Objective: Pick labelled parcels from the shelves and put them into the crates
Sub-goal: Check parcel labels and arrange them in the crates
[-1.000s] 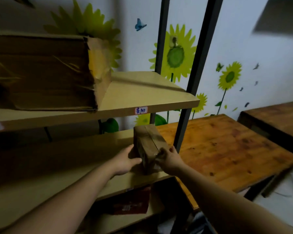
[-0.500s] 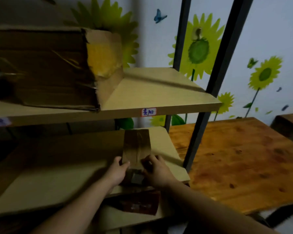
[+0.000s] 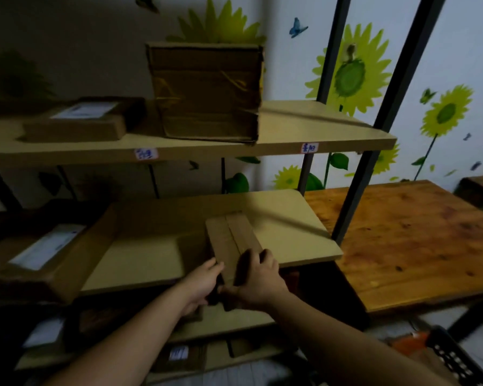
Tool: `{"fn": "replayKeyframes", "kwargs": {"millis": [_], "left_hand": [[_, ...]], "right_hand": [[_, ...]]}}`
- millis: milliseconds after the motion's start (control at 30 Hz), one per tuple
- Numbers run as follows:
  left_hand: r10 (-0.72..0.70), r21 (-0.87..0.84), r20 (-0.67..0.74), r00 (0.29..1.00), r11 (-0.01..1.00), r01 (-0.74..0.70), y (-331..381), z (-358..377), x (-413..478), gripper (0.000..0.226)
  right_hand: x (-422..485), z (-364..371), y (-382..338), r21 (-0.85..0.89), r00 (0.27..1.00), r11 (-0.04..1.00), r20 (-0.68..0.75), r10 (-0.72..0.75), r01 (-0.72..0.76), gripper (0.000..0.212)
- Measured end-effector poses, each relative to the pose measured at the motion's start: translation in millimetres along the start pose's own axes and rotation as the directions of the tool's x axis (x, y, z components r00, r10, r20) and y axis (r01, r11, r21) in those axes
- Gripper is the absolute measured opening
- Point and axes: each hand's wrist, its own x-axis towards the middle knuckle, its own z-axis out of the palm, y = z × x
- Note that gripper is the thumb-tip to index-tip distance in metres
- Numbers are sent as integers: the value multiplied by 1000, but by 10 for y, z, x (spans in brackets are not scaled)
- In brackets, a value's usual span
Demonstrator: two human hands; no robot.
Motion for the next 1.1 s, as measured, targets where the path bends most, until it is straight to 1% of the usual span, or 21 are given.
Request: {"fn": "replayKeyframes", "kwargs": {"millis": [67,133,233,300,367,400,433,500,533,567,600,633,733,800,833,900,967,1000,1033,1100], "left_hand": [[-1,-26,15,1000,1000,1,-56,-33,-118,47],[13,-18,21,1000,1000,-13,-110,-39,-224,46],[43,29,4,999,999,-43,-153,-29,-322,47],[46,6,-62,997,999,-45,-165,-39,-356,59],[21,-41,-124,992,999,-26,-151,-54,-376,71],[7,-84,-123,992,996,-18,-122,-54,-403,72],[-4,-146,-95,995,989,-10,-85,-46,-434,69],[2,-285,-8,1000,959,-4,-20,-22,-482,59],[21,-341,33,999,940,-9,5,-13,-511,53],[41,-390,62,997,921,-13,37,5,-545,46],[58,-438,81,995,899,-17,47,13,-568,39],[67,-470,87,994,883,-19,42,23,-583,34],[95,-473,31,995,878,-69,49,90,-684,21],[106,-485,17,994,871,-84,36,69,-712,19],[118,-488,36,992,869,-85,42,45,-735,20],[146,-457,47,988,883,-109,60,3,-747,22],[180,-443,30,983,884,-148,99,-2,-769,23],[192,-461,34,981,873,-155,125,11,-804,21],[201,-476,36,979,865,-160,142,14,-832,20],[217,-480,14,976,858,-184,170,-20,-877,19]], "right_hand": [[-97,48,-46,3,998,999,-13,54,-54,114],[-202,32,-29,56,996,996,-55,76,-72,107],[-305,-89,68,258,991,964,-96,92,-65,101],[-343,-203,135,434,989,899,-99,107,-54,101],[-380,-330,200,642,994,767,-71,88,-22,97],[-402,-398,229,739,997,674,-58,55,6,92],[-433,-478,249,819,999,574,-33,17,18,85],[-479,-629,302,922,998,386,38,-56,-13,72],[-513,-685,333,945,994,324,70,-81,-40,64],[-537,-723,371,954,989,294,102,-112,-65,55],[-578,-740,375,958,980,273,137,-143,-94,46],[-578,-715,401,954,973,282,157,-172,-104,42],[-634,-710,440,926,952,368,187,-244,-87,49],[-640,-782,410,930,946,355,197,-259,-96,52],[-619,-814,392,937,950,340,179,-255,-86,56],[-548,-848,380,947,973,321,100,-209,-28,64],[-488,-837,368,952,993,307,27,-114,10,82],[-489,-827,355,959,997,285,11,-82,13,86],[-455,-795,351,966,997,258,-9,-72,27,85],[-464,-765,326,970,998,239,-20,-65,35,80]]}}
